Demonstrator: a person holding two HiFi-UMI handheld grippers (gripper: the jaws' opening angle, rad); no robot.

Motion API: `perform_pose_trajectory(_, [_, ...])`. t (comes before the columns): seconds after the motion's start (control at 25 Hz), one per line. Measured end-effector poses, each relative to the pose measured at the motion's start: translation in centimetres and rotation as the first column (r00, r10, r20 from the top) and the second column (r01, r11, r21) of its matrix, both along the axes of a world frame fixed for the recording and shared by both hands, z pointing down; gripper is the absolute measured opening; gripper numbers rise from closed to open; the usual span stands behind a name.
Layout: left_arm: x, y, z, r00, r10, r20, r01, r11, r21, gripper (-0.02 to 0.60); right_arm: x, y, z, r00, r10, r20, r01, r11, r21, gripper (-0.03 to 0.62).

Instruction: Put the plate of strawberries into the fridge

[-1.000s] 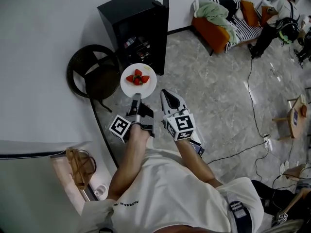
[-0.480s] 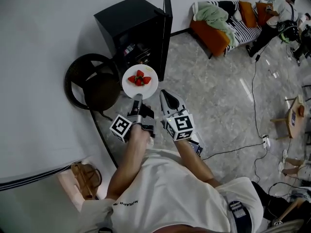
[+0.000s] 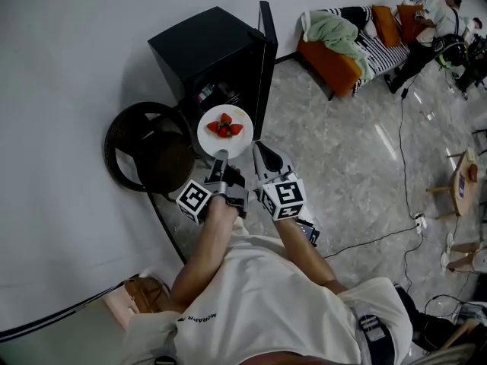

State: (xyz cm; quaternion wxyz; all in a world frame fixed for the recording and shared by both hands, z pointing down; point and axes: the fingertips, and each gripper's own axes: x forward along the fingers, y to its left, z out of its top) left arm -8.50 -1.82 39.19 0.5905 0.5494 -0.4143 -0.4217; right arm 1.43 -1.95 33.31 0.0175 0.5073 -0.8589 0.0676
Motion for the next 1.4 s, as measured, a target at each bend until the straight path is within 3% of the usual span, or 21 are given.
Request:
perform_pose_trajectory(0.28, [-1.3,-4.2,-0.3,0.999,0.039,0.0,-0.039,0.999,0.005,0.011,-1.3,-3.6,-0.5,0.999,0.039,-0.001,-0.039,0.999,0.007,0.003])
perform_pose_trajectory(0.44, [-0.7,-4.0,-0.5,0.998,0.067,0.006,-0.067,0.998,-0.001,0.011,-0.9,-3.4,-0.8,0.998,0.062,0.001,-0.062,0.998,0.004,0.003])
perform_pose_trajectory(0.68, [-1.7,-9.7,1.5,0.995,0.097,-0.002,-0.097,0.995,-0.016,0.011,-2.4,-9.1,1.0,0.997,0.081,-0.016,-0.082,0.997,-0.014,0.003])
perform_pose_trajectory(0.92, [-1.2,-10.9,2.1,0.995,0.094,-0.013,-0.095,0.995,-0.025,0.011,-2.0,-9.8,0.9,0.997,0.072,-0.004,-0.073,0.997,-0.033,0.003])
perform_pose_trajectory(1.12, [0.5,-14.8,3.4,0.996,0.088,-0.033,-0.089,0.996,-0.019,0.011,-0.7,-13.5,1.9,0.999,0.049,-0.014,-0.049,0.998,-0.035,0.003])
perform_pose_trajectory(1.4, [1.2,-14.4,3.1,0.996,0.088,-0.024,-0.089,0.996,-0.027,0.011,-0.5,-13.9,1.3,1.0,0.014,0.0,-0.014,0.999,-0.052,0.003])
